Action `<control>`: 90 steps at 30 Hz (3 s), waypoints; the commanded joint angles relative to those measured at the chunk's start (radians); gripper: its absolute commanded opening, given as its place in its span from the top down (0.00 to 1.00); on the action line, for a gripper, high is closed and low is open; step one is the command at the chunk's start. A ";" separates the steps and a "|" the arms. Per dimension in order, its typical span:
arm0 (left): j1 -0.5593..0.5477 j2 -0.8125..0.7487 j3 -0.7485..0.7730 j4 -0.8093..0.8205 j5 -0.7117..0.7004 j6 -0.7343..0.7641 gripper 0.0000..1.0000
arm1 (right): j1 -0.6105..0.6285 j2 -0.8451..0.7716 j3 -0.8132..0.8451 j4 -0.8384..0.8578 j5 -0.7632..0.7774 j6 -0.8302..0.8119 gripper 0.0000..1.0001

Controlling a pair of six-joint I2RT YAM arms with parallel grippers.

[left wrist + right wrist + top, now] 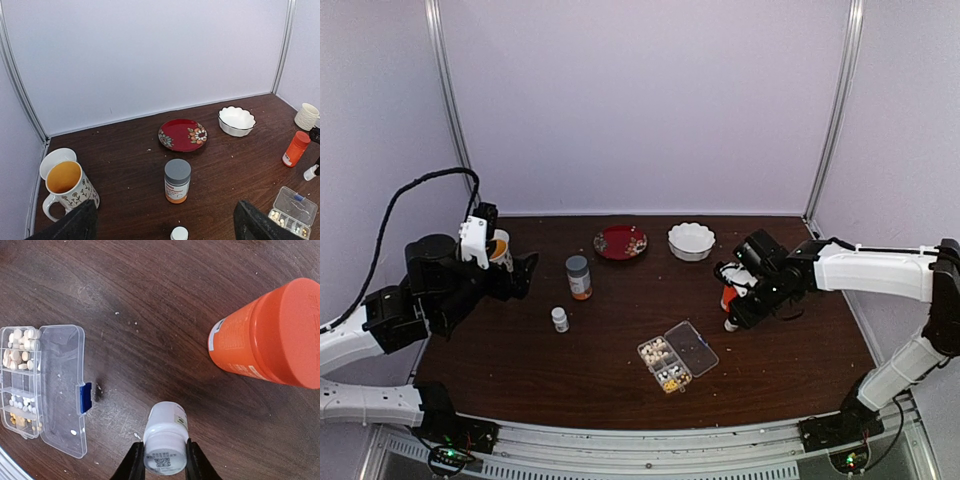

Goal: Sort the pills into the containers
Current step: Place the pill bottle at the center of the board, then close the lid of the pill container.

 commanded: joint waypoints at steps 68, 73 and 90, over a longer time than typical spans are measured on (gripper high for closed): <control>-0.198 0.984 0.202 0.119 0.622 -0.473 1.00 | 0.134 0.102 -0.119 0.226 -0.092 0.085 1.00; -0.199 1.036 0.213 0.162 0.662 -0.495 1.00 | 0.136 0.146 -0.113 0.235 -0.117 0.104 1.00; -0.200 1.111 0.226 0.238 0.728 -0.521 1.00 | 0.137 0.092 -0.139 0.337 -0.381 0.137 1.00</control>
